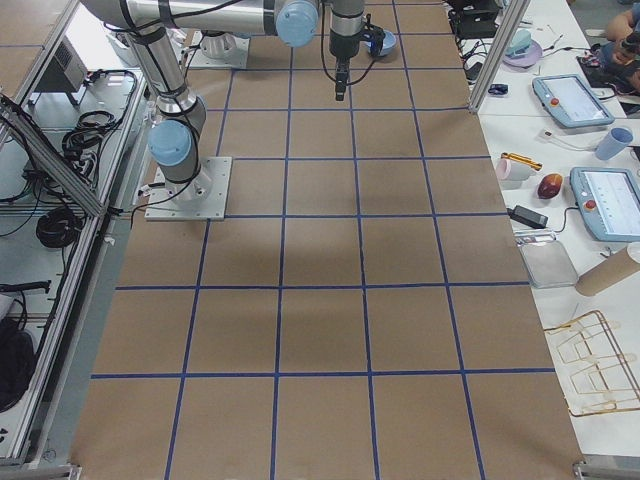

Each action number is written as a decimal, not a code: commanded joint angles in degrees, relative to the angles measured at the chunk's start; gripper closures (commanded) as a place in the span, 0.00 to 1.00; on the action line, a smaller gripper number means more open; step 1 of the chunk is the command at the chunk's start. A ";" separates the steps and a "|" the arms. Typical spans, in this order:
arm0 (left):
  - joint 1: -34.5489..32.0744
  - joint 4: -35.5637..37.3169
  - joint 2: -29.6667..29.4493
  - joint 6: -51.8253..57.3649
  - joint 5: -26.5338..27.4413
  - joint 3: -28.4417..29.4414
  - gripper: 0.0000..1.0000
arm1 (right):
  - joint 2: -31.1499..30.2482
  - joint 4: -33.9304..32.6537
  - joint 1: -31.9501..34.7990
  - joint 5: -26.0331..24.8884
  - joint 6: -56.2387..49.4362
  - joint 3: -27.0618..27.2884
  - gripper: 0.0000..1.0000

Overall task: Stack green bowl on blue bowl
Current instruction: 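Lower the left gripper onto the rim of the pale green bowl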

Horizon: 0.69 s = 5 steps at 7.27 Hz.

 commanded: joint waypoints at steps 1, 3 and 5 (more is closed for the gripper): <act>0.01 0.55 -0.87 0.01 0.13 -0.41 0.00 | 0.00 0.00 0.00 0.00 0.00 0.00 0.00; 0.10 0.64 -1.67 0.01 0.22 -0.33 0.00 | 0.00 0.00 0.00 0.00 0.00 0.00 0.00; 0.10 0.73 -2.37 0.01 0.22 -0.33 0.06 | 0.00 0.00 0.00 0.00 0.00 0.00 0.00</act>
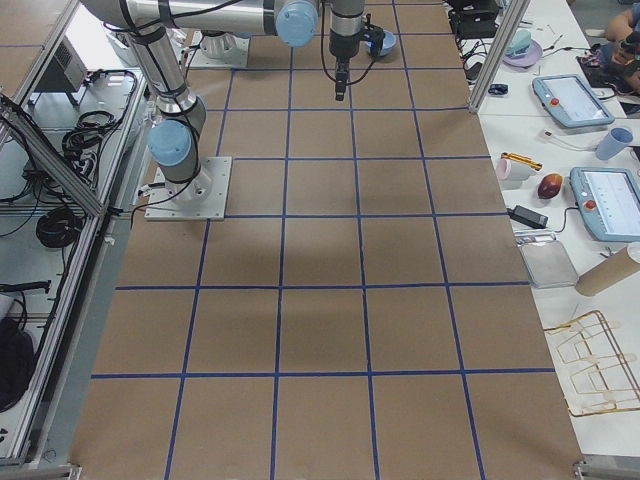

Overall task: Stack green bowl on blue bowl
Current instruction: 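Close the left gripper on the green bowl's rim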

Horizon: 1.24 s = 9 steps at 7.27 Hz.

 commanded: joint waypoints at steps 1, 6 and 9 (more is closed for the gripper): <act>0.00 0.21 -0.54 -0.01 0.01 0.01 0.06 | 0.00 0.00 0.00 0.00 0.00 0.09 0.00; 1.59 0.12 -1.24 -0.09 -0.34 0.01 0.47 | 0.00 0.00 0.00 0.00 0.00 0.00 0.00; 1.59 0.04 -1.24 0.08 -0.34 0.01 0.95 | 0.00 0.00 0.00 0.00 0.00 0.00 0.00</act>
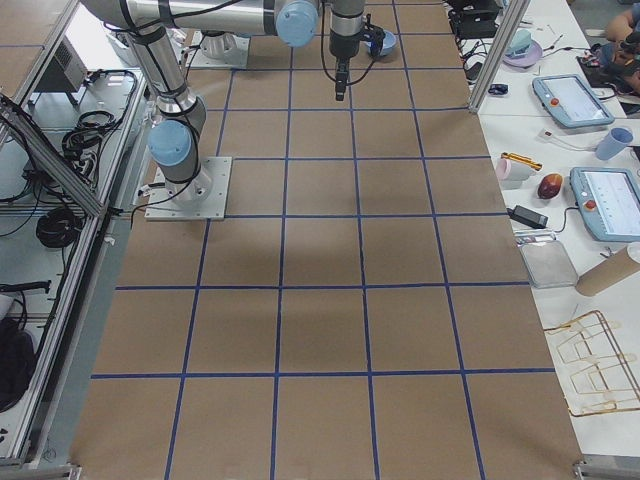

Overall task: Stack green bowl on blue bowl
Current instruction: 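Close the left gripper on the green bowl's rim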

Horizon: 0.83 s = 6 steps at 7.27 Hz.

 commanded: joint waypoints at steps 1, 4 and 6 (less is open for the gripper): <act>0.00 -0.03 0.03 0.01 0.01 0.08 1.00 | 0.00 0.00 0.00 0.00 0.00 0.09 0.00; 0.00 -0.73 0.55 0.10 -0.17 0.08 1.00 | 0.00 0.00 0.00 0.00 0.00 0.00 0.00; 0.00 -0.91 1.17 0.10 -0.17 0.34 1.00 | 0.00 0.00 0.00 0.00 0.00 0.00 0.00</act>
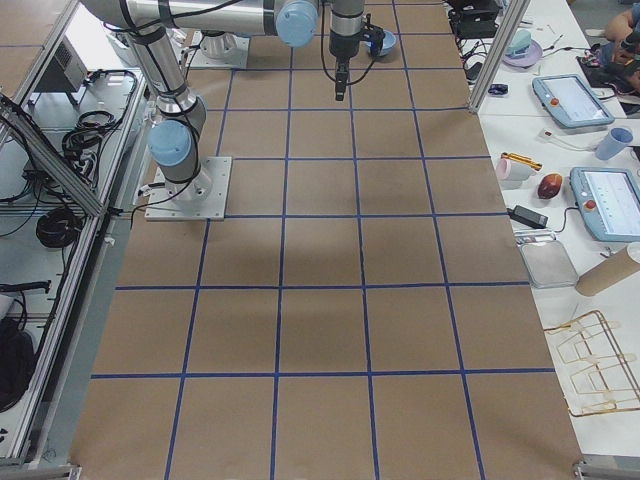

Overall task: Stack green bowl on blue bowl
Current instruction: 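Close the left gripper on the green bowl's rim, then lift the green bowl with the left gripper and carry it over the blue bowl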

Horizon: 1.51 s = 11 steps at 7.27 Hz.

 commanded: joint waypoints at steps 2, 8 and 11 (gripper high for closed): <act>-0.17 -1.37 0.80 0.00 -0.04 0.29 1.00 | 0.00 0.00 0.00 0.00 0.00 0.08 0.00; -3.41 -16.37 2.99 -1.40 -3.64 9.67 1.00 | 0.00 0.00 0.00 0.00 0.00 0.00 0.00; -12.09 -21.25 2.65 -11.82 -11.09 14.35 1.00 | 0.00 0.00 0.00 0.00 0.00 0.00 0.00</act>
